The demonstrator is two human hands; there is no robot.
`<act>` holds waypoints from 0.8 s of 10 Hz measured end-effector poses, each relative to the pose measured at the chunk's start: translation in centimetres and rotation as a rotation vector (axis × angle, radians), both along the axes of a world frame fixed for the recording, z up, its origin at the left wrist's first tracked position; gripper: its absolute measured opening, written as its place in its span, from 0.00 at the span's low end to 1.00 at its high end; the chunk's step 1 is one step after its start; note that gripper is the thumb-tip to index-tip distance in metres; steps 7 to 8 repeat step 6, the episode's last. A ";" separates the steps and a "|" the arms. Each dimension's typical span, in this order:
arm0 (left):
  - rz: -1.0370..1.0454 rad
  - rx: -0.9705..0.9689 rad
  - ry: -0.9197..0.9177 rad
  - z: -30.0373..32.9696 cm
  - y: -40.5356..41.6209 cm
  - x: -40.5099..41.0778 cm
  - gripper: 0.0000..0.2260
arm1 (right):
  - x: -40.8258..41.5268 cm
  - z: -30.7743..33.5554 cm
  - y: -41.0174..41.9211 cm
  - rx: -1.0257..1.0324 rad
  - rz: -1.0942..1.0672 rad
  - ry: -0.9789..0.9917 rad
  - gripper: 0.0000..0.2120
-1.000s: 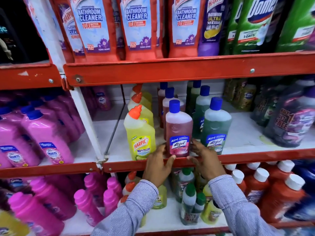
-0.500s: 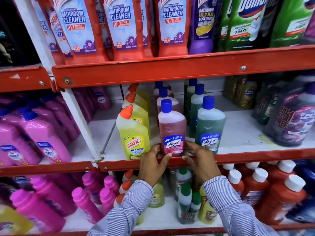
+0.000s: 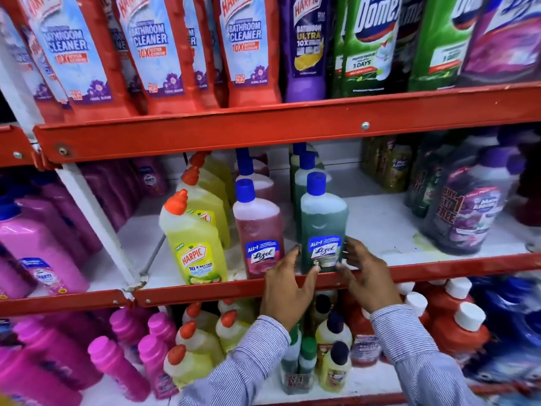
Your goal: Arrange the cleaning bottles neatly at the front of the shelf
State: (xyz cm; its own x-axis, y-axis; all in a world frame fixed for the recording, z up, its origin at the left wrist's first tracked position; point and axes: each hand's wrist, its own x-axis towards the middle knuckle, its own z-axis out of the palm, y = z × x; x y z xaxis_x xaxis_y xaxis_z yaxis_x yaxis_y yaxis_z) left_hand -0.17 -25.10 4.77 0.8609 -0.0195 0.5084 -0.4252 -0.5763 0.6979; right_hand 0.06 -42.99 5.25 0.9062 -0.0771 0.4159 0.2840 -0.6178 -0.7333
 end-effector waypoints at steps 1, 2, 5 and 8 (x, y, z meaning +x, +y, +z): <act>0.060 0.040 -0.012 -0.1 -1.0 0.8 0.17 | 0.8 0.0 -0.4 0.018 0.049 0.021 0.25; 0.094 0.035 -0.018 -0.4 -1.2 0.9 0.16 | 0.9 -0.1 -0.6 0.045 0.062 0.045 0.24; 0.080 0.044 0.036 -1.9 -1.3 1.8 0.20 | 1.3 -0.8 -1.2 0.028 0.066 0.000 0.23; 0.082 0.082 0.029 -1.6 -1.1 1.9 0.22 | 1.1 -0.6 -1.6 0.235 0.047 0.055 0.25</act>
